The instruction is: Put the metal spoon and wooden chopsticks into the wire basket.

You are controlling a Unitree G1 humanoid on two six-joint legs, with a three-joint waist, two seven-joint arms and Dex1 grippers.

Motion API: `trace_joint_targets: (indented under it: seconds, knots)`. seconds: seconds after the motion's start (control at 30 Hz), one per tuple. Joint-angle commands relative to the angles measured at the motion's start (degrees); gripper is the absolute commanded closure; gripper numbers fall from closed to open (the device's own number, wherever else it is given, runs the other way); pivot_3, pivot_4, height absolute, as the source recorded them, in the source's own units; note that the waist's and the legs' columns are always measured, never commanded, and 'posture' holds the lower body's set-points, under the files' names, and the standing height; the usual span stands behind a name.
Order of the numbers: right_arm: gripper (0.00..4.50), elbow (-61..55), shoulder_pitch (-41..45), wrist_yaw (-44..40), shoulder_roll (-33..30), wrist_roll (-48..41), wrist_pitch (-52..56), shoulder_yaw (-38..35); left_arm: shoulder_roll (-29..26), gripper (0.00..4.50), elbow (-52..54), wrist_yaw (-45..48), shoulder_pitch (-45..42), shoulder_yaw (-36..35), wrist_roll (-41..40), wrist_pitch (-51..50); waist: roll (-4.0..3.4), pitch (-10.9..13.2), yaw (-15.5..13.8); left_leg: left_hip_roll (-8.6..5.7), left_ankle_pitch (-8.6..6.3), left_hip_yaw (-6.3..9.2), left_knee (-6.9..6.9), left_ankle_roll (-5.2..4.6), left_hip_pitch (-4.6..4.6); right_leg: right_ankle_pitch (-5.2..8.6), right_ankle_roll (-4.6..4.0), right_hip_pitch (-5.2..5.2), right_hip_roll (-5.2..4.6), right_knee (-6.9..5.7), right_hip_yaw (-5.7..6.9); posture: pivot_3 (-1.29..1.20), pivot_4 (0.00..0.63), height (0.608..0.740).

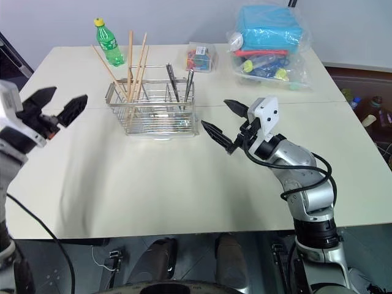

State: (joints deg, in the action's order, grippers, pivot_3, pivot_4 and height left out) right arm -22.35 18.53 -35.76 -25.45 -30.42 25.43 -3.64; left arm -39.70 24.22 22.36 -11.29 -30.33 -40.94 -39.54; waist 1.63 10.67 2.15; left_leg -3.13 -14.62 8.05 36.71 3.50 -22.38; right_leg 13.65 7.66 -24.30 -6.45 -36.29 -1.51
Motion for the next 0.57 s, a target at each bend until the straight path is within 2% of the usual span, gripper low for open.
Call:
trace_joint_targets:
  seconds: [0.03,0.37,0.57]
  knots:
    - [0.0,-6.7,-0.5,0.6,-1.9,-4.1,3.6,-2.2,0.6,0.01,7.1,-0.7,3.7,-2.3,-2.2,-0.4,-0.01,0.0,-0.1,0.0,0.0,0.0,0.0,0.0,0.0,0.0,0.0,0.0,0.0,0.01,0.0,0.0,0.15,0.74]
    - [0.0,-17.4,-6.8,4.8,-3.2,-11.7,11.6,-2.7,5.7,0.01,17.3,-0.5,16.9,-2.6,-12.6,-1.7,-0.02,0.0,-0.2,0.02,-0.05,-0.03,0.0,-0.1,0.01,0.01,-0.02,0.06,0.0,0.06,0.0,0.0,0.15,0.74]
    - [0.0,-19.9,-8.7,6.4,-3.3,-13.6,12.6,-2.5,5.2,0.01,17.7,1.5,20.5,-3.7,-15.9,0.3,-0.03,0.0,-0.4,0.03,-0.07,-0.05,0.0,-0.12,0.02,0.11,-0.2,0.11,0.0,0.11,0.0,0.0,0.15,0.74]
